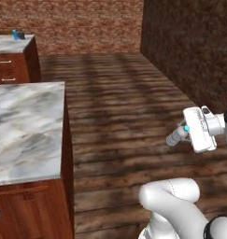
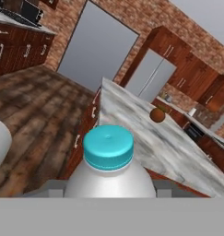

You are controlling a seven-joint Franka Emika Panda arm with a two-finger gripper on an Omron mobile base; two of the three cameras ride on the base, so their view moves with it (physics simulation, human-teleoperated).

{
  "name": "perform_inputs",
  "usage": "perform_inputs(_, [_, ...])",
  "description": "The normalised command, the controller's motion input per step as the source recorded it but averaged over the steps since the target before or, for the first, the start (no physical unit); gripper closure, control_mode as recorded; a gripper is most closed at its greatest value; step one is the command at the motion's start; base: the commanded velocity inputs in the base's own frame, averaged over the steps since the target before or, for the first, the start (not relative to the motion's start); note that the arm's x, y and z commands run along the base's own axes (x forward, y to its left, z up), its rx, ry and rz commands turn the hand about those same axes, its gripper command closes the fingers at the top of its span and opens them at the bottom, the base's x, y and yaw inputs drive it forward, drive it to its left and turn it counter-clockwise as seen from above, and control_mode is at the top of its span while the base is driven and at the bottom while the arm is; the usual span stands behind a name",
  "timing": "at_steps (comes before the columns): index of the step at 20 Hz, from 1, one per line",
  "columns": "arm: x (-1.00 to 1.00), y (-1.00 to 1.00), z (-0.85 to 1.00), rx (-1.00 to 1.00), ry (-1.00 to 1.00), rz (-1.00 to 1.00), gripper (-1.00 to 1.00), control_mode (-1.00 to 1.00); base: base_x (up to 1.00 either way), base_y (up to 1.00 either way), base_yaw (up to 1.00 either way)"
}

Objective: Move the drinks to the dining counter.

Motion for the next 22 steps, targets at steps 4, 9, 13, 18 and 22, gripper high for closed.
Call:
perform_inputs(4, [0.0,0.0,0.0,0.0,0.0,0.0,1.0,1.0,0.88,-0.38,0.0])
perform_inputs(9, [0.0,0.0,0.0,0.0,0.0,0.0,1.0,1.0,0.98,-0.4,0.0])
perform_inputs(13, [0.0,0.0,0.0,0.0,0.0,0.0,1.0,1.0,1.0,-0.39,0.0])
perform_inputs(18, [0.0,0.0,0.0,0.0,0.0,0.0,1.0,1.0,1.0,-0.35,0.0])
perform_inputs(22, [0.0,0.0,0.0,0.0,0.0,0.0,1.0,1.0,1.0,-0.26,0.0])
